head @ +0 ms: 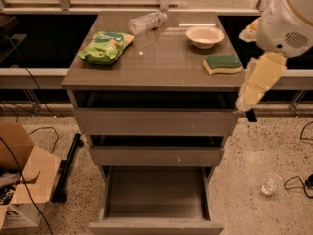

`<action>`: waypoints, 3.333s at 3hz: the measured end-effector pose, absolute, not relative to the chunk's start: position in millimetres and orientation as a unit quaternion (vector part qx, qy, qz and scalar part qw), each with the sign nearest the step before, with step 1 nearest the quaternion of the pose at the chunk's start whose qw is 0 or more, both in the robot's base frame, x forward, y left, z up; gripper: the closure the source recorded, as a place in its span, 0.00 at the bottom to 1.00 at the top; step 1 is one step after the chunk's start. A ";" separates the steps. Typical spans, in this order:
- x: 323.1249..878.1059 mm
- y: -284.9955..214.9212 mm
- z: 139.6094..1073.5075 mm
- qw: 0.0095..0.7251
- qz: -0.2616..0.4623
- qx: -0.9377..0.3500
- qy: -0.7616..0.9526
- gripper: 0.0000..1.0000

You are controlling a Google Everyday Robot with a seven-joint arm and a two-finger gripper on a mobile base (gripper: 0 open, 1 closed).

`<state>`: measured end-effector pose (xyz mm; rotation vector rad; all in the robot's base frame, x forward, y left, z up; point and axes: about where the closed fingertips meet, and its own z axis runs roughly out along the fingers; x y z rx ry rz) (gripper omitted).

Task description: Place sponge into bottom drawer

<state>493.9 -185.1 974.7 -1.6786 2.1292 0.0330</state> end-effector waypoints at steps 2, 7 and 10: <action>588.1 -212.8 929.7 0.225 0.066 -0.565 0.791 0.00; 721.2 -236.7 869.9 0.301 0.081 -0.429 0.848 0.00; 751.4 -256.8 821.6 0.261 0.080 -0.385 0.881 0.24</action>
Offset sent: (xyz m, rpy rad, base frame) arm 0.0978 -0.0270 -0.0350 0.1389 0.0553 -0.0702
